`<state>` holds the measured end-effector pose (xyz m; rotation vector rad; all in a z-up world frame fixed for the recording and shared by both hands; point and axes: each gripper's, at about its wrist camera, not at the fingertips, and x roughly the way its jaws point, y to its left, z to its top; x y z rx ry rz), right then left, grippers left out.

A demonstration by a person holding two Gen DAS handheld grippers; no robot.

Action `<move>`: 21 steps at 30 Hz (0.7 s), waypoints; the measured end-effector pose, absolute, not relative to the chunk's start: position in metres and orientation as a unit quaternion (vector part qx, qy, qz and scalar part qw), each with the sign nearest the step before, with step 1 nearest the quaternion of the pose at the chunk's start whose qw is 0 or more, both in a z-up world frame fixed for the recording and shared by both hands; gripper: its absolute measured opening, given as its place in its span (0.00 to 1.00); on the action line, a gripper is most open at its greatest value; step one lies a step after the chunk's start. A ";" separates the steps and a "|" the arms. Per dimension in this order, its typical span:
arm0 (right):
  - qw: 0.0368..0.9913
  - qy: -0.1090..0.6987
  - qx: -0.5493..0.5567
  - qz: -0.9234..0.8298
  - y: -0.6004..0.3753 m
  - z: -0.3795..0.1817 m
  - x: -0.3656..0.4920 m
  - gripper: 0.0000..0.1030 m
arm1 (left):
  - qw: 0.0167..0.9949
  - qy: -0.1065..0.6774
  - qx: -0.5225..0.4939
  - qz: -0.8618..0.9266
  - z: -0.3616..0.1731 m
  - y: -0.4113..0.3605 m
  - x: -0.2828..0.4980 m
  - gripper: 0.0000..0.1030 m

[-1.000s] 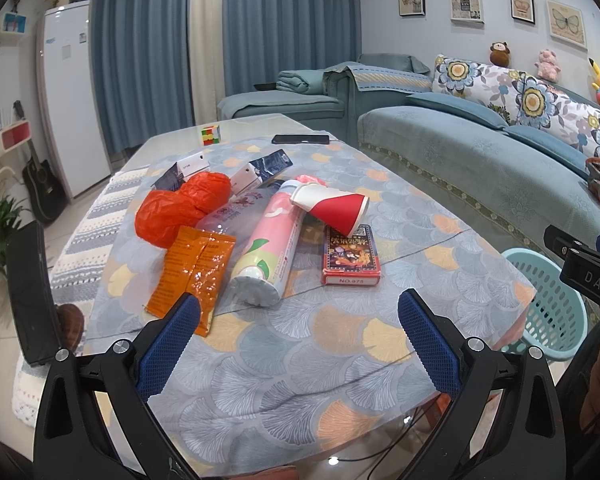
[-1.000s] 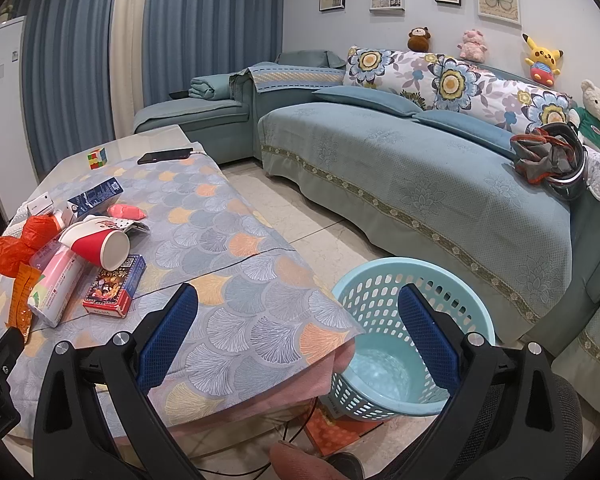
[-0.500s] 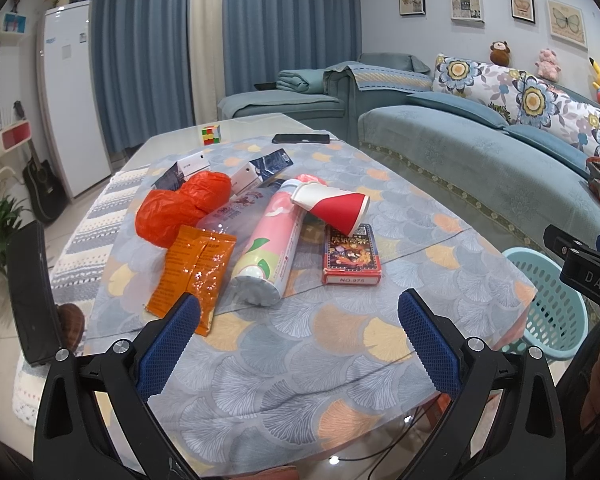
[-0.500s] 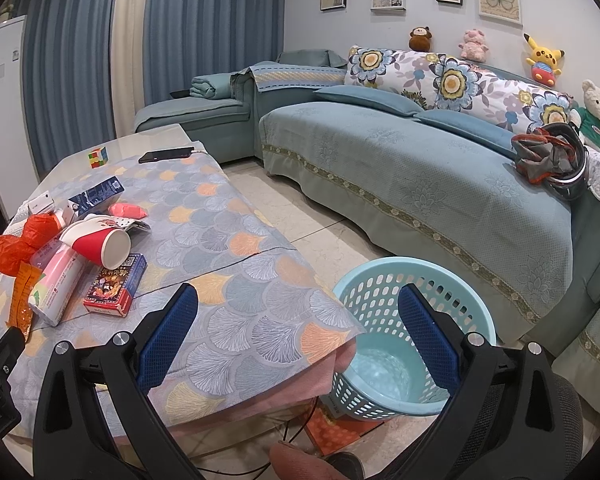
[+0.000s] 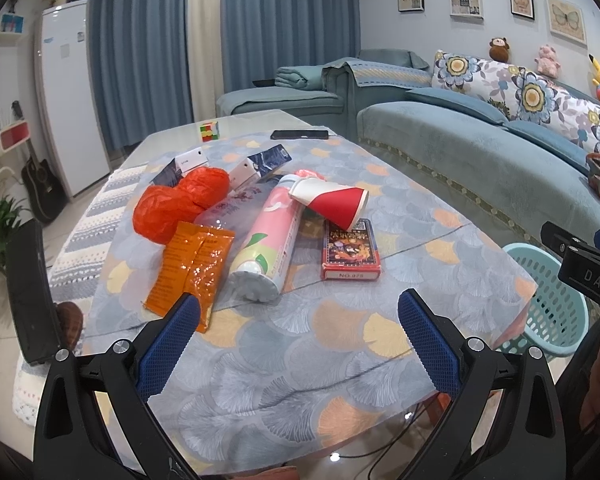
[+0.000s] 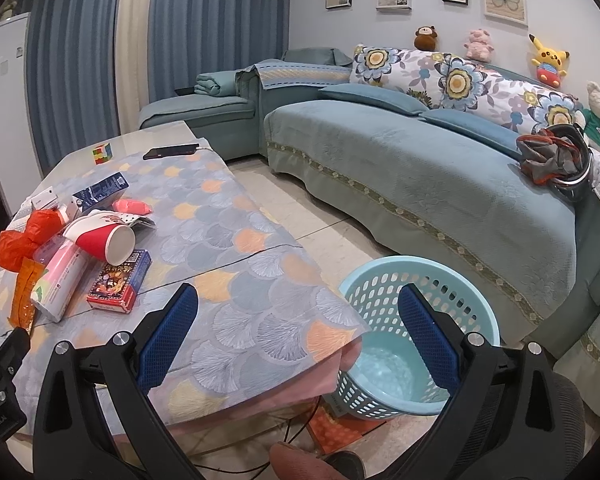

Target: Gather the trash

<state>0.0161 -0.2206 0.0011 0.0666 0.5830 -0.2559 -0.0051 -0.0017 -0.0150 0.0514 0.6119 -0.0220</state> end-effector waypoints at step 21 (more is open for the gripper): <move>0.961 0.275 0.032 -0.005 -0.204 -0.003 0.017 0.93 | 0.938 0.336 0.036 0.078 -0.032 0.045 0.024 0.93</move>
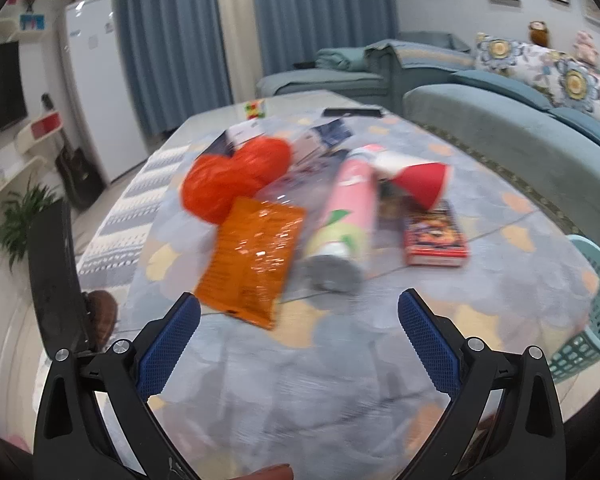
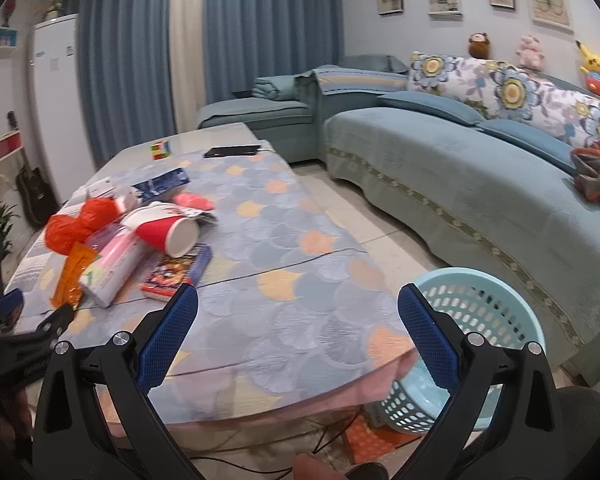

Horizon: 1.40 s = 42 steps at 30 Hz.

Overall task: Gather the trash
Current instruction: 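Grasp the orange snack bag with the left gripper and lift it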

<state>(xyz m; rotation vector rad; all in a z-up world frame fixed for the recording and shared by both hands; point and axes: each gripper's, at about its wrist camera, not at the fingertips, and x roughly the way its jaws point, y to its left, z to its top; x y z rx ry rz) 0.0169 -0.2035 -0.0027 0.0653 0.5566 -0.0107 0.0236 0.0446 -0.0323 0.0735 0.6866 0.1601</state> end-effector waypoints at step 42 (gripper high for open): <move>0.897 0.434 -0.007 0.086 -0.080 -0.084 0.161 0.93 | 0.898 0.431 -0.060 0.069 -0.055 0.127 0.081 0.21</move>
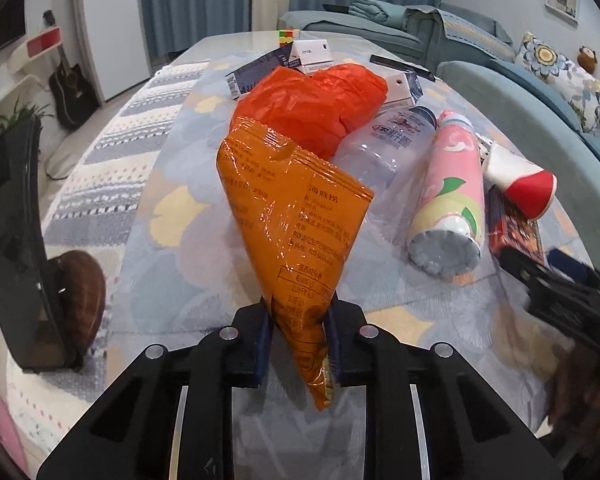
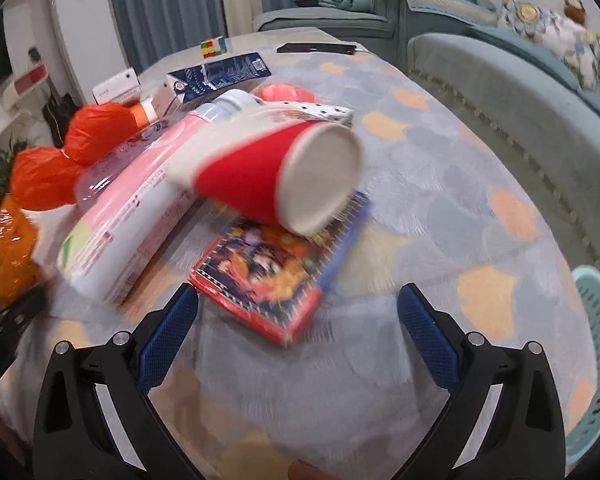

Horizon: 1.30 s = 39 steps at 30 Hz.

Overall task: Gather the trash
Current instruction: 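Grasp the orange snack bag with the left gripper and lift it, then grasp the red-and-white paper cup with the right gripper while the left holds the bag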

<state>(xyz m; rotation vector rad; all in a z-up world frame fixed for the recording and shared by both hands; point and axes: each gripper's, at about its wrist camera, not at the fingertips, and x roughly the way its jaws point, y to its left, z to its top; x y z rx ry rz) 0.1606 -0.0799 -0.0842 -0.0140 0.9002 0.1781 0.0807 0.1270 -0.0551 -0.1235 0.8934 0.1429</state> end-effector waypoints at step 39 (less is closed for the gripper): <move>0.910 0.386 -0.066 0.140 -0.080 -0.045 0.210 0.85 | 0.903 0.425 -0.062 0.034 -0.058 0.114 0.071 0.28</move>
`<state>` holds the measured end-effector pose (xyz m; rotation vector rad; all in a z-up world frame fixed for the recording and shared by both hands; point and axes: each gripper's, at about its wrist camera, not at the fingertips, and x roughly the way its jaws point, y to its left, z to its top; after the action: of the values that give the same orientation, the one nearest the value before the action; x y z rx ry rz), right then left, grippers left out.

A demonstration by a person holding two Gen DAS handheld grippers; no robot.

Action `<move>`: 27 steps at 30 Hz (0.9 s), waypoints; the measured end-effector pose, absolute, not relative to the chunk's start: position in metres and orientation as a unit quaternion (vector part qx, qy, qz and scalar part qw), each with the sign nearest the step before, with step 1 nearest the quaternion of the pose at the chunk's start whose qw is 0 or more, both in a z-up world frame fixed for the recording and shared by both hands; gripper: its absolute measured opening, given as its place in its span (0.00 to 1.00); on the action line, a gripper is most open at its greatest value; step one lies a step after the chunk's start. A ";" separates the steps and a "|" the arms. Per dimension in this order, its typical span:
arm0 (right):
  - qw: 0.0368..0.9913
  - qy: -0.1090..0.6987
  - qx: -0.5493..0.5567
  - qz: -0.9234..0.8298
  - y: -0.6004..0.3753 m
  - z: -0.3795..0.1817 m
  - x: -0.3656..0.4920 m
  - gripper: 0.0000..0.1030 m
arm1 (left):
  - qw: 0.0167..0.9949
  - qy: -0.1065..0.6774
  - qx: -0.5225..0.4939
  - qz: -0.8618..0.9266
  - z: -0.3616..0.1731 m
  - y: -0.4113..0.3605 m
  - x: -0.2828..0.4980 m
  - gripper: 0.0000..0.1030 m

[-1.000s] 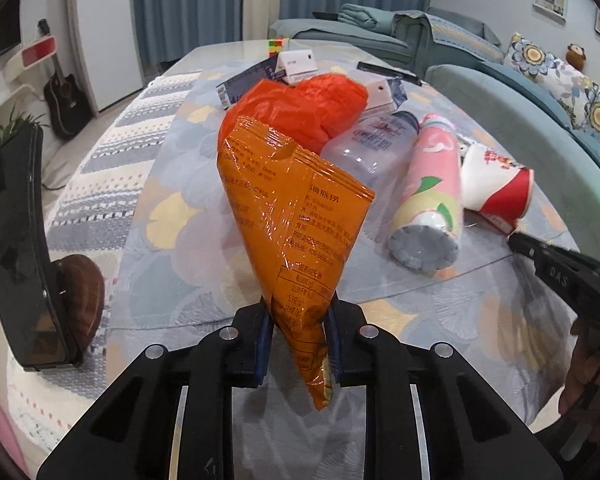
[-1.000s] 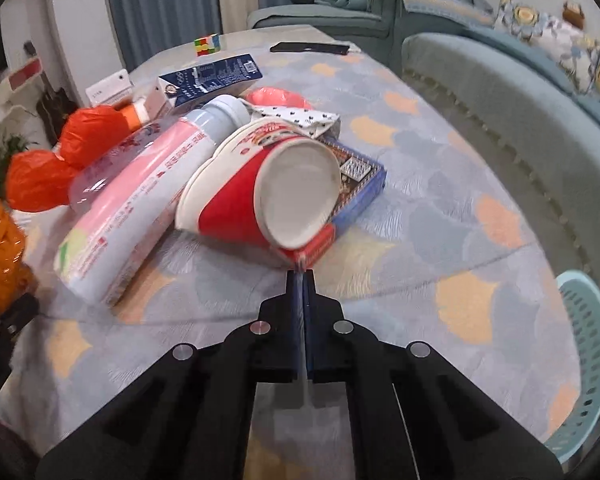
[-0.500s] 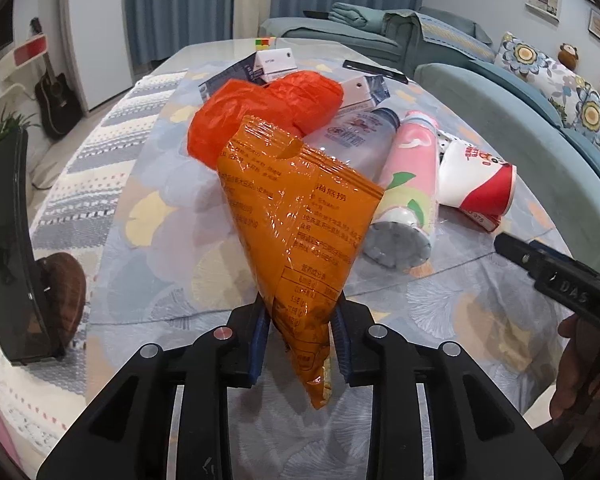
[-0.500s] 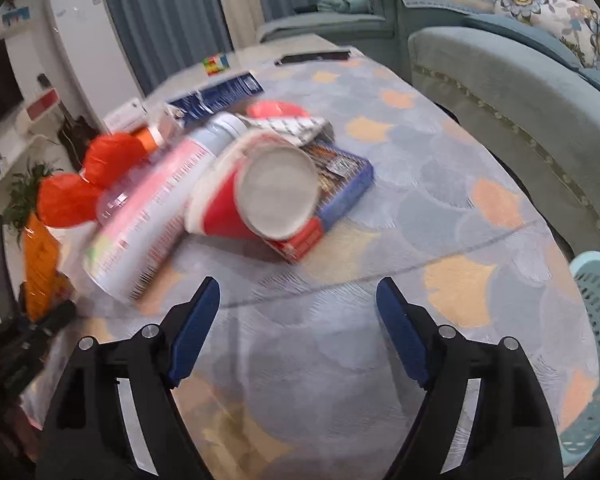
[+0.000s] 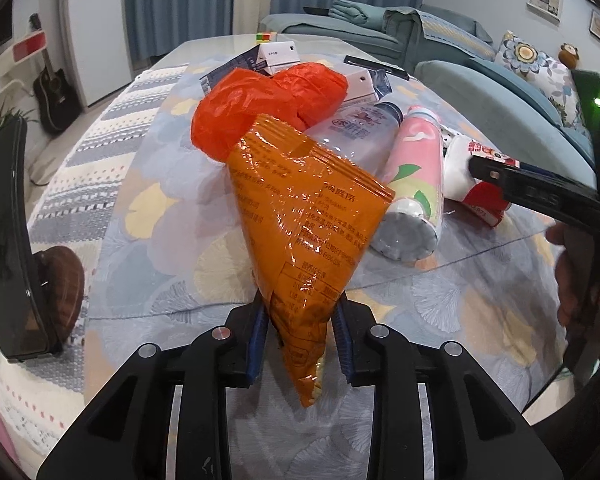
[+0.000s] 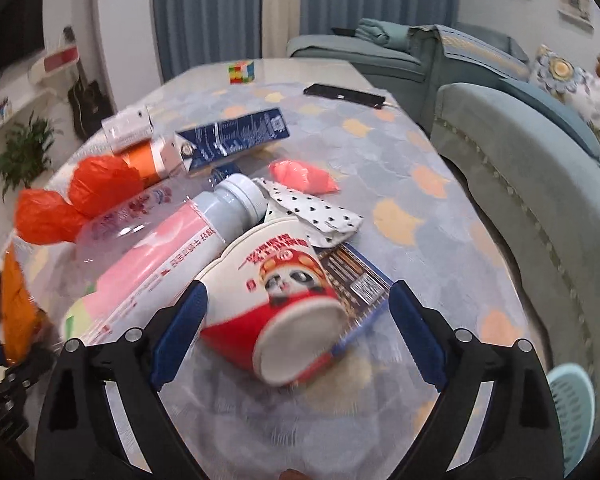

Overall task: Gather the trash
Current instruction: 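Grasp the red-and-white paper cup with the right gripper while the left holds the bag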

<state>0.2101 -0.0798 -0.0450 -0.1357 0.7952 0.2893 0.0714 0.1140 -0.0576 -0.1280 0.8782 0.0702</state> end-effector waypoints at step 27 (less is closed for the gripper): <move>0.918 0.350 0.025 0.185 -0.116 -0.020 0.153 0.52 | 0.939 0.341 -0.036 0.041 -0.023 0.099 0.052 0.00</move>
<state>0.1530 -0.1162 -0.0198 0.0513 0.7201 0.3803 0.0521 0.0992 -0.0228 -0.0742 0.6954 0.0841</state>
